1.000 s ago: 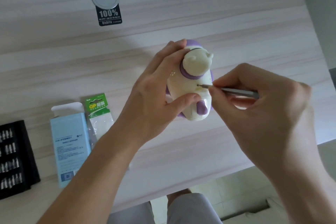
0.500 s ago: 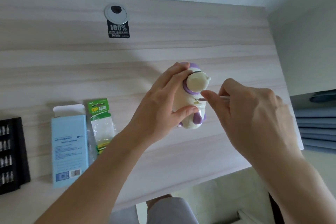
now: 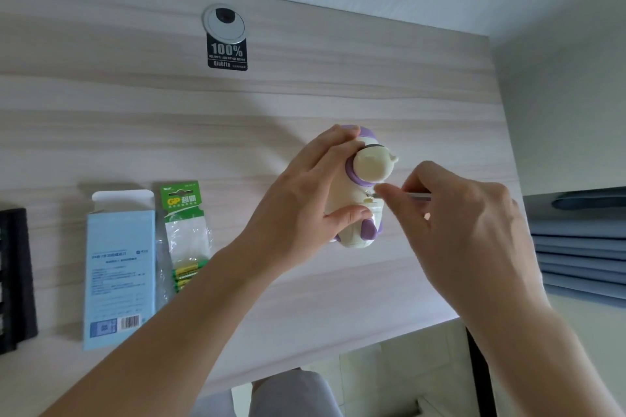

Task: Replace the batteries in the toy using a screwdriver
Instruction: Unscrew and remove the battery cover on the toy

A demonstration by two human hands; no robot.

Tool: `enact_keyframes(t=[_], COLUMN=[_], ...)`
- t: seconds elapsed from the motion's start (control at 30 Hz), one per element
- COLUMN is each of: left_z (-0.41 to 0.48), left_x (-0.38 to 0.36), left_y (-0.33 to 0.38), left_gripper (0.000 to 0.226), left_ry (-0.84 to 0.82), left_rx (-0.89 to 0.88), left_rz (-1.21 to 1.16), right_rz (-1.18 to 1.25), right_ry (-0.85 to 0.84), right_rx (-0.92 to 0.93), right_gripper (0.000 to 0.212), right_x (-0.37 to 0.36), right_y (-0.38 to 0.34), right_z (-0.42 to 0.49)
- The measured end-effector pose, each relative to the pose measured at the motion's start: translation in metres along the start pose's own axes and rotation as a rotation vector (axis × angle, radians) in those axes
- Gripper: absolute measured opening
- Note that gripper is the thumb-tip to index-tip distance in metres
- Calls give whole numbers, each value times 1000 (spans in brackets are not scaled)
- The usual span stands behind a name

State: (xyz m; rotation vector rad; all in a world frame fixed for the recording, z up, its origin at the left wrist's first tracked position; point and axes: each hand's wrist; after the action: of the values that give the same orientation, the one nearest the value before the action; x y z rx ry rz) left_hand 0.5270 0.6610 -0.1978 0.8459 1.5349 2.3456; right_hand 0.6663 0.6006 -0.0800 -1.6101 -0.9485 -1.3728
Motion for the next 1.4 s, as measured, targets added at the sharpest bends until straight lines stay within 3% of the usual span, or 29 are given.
enact_keyframes(t=[0.13,0.27,0.43,0.6,0.7,0.87,1.03,1.17,1.3,1.4], left_z=[0,0,1,1,1,2,2,2,2,2], left_x=[0,-2,-4,-5,-4,-4,-3,-3,-3,-2], left_y=[-1,2,5,7,6,7,8,8,7,7], left_gripper=[70,69,70,69,69,67,68,67,68,68], left_ry=[2,13,24,30,34,40,41,50,47,46], left_rx=[1,9,36,43,39,48,38,21,39,43], left_rz=[-8,-12,-13,-15,-18,-32,-38,-46,-55,-70], right_rz=[138,138,123,220,226,159,231,212,160,229], right_ry=[-86,-83,1,-19,-23,14,-20,-2,38,-18], right_rx=[25,-17,-53,-40,-70,-132,-46,-44,-121,-97], right_gripper=[14,11,31,10,10,35,10,11,31,20], right_x=[-3,0,-3,-8,-7,-6,-8,-7,-7,-7], right_y=[4,1,3,3,2,2,4,-2,1,5], right_z=[4,4,2,-3,-4,-1,-1,-3,-1,-1])
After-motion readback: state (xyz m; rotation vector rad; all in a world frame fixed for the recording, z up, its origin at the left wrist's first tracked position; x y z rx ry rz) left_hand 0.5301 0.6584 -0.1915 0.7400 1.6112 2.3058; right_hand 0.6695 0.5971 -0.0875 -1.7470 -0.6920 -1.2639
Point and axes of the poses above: each hand's wrist, its own z-axis towards the middle knuckle, its own x-axis out of the back of the hand, y = z × x, and after that the axes turned 10 degrees about -x, right-handed
